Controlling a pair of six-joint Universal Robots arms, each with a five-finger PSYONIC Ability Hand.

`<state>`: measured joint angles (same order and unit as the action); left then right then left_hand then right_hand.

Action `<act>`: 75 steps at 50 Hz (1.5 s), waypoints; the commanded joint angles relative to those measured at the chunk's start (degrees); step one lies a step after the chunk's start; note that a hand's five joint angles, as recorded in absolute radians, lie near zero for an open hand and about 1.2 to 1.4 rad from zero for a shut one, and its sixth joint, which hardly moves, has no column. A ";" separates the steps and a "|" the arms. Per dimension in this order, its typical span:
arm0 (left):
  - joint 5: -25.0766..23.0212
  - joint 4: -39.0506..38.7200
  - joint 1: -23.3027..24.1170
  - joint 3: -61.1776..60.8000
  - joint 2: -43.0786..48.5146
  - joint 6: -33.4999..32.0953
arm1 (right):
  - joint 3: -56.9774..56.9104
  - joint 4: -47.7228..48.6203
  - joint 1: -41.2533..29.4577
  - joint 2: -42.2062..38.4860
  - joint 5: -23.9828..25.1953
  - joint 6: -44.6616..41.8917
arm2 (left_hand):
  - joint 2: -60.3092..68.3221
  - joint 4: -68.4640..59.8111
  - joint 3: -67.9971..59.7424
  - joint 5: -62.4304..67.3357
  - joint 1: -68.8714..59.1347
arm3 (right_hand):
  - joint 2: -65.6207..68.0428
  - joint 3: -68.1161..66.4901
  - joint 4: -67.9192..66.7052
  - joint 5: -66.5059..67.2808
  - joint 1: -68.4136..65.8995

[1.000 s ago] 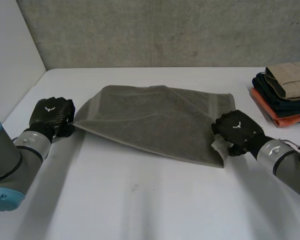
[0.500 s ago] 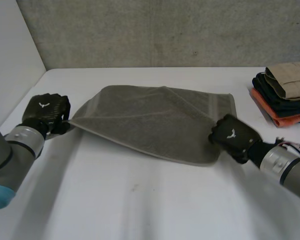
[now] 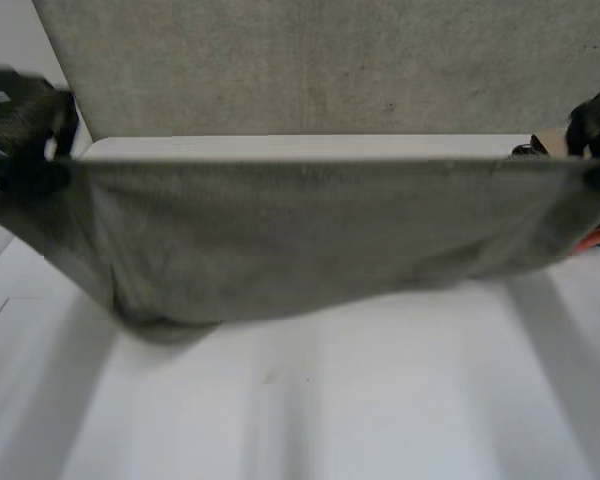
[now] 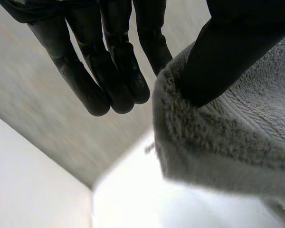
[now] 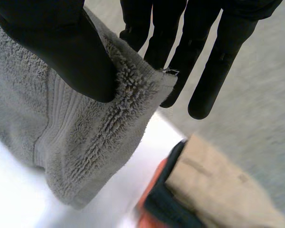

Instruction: Fold the laundry.

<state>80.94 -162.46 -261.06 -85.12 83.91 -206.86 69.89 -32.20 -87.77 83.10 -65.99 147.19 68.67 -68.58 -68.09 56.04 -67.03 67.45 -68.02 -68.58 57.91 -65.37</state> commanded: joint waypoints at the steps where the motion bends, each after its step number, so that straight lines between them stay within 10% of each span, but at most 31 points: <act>1: 4.14 5.06 2.49 4.24 18.45 -7.58 | -7.56 -6.38 -6.35 -16.00 -9.40 -12.43 | 11.33 -11.42 -11.91 13.96 -12.97 | 12.55 -11.98 -11.42 12.09 -14.63; 13: 5.11 -16.61 5.47 32.26 33.87 -18.50 | -33.32 13.27 -14.71 -28.60 -20.23 -4.47 | 11.33 -11.42 -11.91 13.96 -12.97 | 12.55 -11.98 -11.42 12.09 -14.63; 23: 5.29 -53.66 5.39 28.26 24.55 -3.47 | -24.37 54.95 -14.01 -18.68 -22.69 10.84 | 11.33 -11.42 -11.91 13.96 -12.97 | 12.55 -11.98 -11.42 12.09 -14.63; 49: -2.28 -55.86 1.87 -10.76 36.59 -8.82 | 0.68 34.23 -15.42 -28.95 -15.13 -2.16 | 11.33 -11.42 -11.91 13.96 -12.97 | 12.55 -11.98 -11.42 12.09 -14.63; 57: 1.23 -43.23 3.28 -23.42 29.22 -21.29 | 7.97 19.13 -13.22 -24.05 -15.04 -15.60 | 11.33 -11.42 -11.91 13.96 -12.97 | 12.55 -11.98 -11.42 12.09 -14.63; 67: 9.68 -4.20 5.56 -30.99 11.73 -28.25 | 17.82 -10.94 -5.14 -9.89 -14.34 -42.15 | 11.33 -11.42 -11.91 13.96 -12.97 | 12.55 -11.98 -11.42 12.09 -14.63; 75: 7.66 -5.31 9.43 -23.62 10.65 -25.44 | 12.82 -2.80 -6.36 -14.45 -13.46 -35.41 | 11.33 -11.42 -11.91 13.96 -12.97 | 12.55 -11.98 -11.42 12.09 -14.63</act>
<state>90.31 -164.37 -254.39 -115.28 93.89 -235.08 87.18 -42.18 -92.91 72.86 -79.77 105.57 68.71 -68.61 -68.14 56.04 -67.03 67.45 -68.09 -68.59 58.67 -65.37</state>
